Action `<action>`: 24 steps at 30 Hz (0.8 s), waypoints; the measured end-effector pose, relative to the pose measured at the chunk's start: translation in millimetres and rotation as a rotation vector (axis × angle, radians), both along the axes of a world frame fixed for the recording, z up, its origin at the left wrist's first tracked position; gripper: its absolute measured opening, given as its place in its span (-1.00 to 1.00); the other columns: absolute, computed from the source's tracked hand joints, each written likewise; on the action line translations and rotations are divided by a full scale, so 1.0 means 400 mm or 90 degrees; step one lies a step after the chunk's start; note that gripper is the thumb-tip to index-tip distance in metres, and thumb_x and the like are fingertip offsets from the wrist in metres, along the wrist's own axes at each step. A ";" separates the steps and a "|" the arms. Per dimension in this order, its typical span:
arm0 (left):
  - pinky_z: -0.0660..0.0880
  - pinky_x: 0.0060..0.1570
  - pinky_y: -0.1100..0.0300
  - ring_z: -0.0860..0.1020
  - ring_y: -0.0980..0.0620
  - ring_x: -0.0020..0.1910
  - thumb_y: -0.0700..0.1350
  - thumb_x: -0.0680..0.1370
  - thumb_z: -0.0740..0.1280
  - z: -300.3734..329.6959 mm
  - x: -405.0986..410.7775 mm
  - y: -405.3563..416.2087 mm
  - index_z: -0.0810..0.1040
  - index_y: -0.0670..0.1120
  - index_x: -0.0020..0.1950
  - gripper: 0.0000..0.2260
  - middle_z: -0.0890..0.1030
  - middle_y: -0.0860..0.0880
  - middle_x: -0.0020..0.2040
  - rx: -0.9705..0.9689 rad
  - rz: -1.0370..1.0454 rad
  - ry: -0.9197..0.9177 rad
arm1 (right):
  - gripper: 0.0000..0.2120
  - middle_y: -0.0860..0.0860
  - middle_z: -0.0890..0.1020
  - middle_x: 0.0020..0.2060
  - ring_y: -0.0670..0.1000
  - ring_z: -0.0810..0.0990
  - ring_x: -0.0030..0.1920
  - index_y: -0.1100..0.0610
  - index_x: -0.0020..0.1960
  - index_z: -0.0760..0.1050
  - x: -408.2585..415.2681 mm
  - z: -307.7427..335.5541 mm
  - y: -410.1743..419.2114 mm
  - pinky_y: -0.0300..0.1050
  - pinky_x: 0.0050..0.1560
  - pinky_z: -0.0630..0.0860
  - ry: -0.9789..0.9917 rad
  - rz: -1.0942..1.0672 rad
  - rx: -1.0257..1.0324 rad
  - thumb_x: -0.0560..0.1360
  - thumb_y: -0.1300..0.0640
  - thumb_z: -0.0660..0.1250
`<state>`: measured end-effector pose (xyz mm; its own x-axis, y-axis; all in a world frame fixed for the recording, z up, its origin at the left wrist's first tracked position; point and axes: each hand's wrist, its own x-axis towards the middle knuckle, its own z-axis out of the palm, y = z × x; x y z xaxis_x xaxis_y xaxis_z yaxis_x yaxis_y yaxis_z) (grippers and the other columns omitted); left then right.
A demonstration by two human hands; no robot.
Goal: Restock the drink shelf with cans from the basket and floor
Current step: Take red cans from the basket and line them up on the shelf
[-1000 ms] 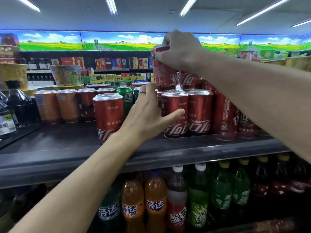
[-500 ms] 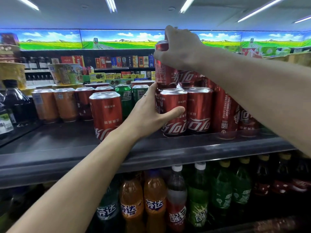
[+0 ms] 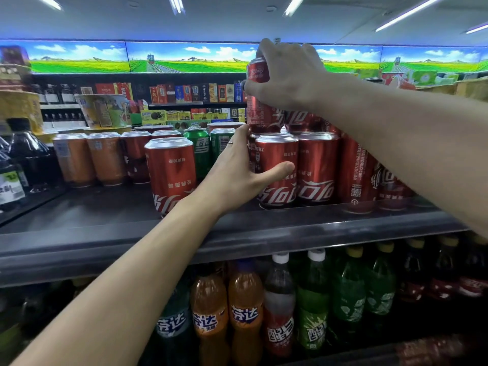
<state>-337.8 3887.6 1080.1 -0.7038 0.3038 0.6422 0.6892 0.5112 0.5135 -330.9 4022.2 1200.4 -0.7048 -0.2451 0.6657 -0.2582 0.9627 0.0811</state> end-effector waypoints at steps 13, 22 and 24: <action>0.28 0.49 0.16 0.37 0.07 0.53 0.33 0.47 0.45 0.012 0.031 0.000 0.12 -0.02 0.65 -0.10 0.35 0.00 0.61 -0.032 0.020 -0.001 | -0.49 0.19 0.61 0.19 0.23 0.52 0.21 0.12 0.28 0.44 -0.026 0.063 0.018 0.16 0.35 0.29 0.074 -0.021 -0.119 0.74 -0.14 -0.18; 0.25 0.17 0.33 0.41 0.03 0.22 -0.05 0.57 0.45 0.099 0.168 -0.122 0.33 -0.20 0.47 -0.44 0.44 -0.17 0.37 -0.075 0.213 0.256 | -0.69 0.11 0.62 0.09 0.11 0.56 0.07 0.18 0.26 0.50 0.025 -0.003 -0.087 0.04 0.12 0.48 0.169 0.189 -0.194 0.58 0.09 0.20; 0.30 0.18 0.23 0.43 -0.09 0.24 -0.09 0.55 0.48 0.109 0.174 -0.188 0.33 -0.22 0.44 -0.45 0.42 -0.22 0.33 -0.079 0.297 0.253 | -0.70 0.11 0.62 0.07 0.06 0.56 0.02 0.19 0.28 0.53 0.047 -0.032 -0.118 0.04 0.13 0.51 0.075 0.237 -0.198 0.57 0.17 0.25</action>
<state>-268.3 3812.4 1123.5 -0.4943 0.1111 0.8622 0.5051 0.8439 0.1808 -312.1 3975.0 1187.7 -0.5229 -0.2427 0.8171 -0.5947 0.7906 -0.1457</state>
